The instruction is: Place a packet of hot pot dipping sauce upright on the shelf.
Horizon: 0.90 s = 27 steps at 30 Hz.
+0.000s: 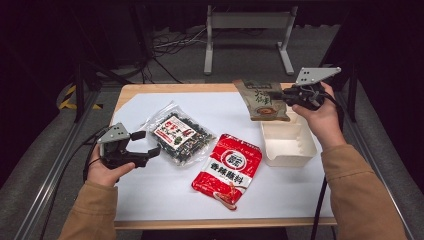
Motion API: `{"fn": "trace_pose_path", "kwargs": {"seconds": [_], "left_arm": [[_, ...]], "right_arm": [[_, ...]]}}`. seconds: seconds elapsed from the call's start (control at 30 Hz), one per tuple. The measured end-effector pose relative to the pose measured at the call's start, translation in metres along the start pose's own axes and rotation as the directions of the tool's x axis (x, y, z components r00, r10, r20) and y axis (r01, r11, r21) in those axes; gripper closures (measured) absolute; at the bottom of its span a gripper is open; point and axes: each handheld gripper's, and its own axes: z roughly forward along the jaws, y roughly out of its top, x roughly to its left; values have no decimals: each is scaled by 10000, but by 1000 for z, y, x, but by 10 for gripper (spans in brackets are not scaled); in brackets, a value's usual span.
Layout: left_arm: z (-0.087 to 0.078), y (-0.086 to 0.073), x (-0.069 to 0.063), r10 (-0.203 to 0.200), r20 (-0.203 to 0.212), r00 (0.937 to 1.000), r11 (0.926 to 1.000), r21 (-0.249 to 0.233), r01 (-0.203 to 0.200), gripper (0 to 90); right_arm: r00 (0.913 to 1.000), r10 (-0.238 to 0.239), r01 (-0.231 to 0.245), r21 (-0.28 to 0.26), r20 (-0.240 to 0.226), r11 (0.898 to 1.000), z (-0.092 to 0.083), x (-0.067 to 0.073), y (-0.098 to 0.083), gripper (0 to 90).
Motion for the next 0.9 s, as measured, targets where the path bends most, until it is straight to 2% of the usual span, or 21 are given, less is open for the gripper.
{"fn": "trace_pose_path", "kwargs": {"seconds": [0.13,0.5,0.9], "left_arm": [[-4,-4,0,-131,-95,9999,9999,69,131,173],[-13,-14,-3,-199,-344,9992,9996,172,205,175],[-24,-26,-4,-379,-693,9969,9987,309,401,182]], "right_arm": [[9994,254,-249,-167,247,9995,-2,-12,-5,895],[9981,66,-50,-269,607,9996,-1,-32,-14,895],[9962,328,-304,-311,809,9991,8,-55,-33,895]]}}
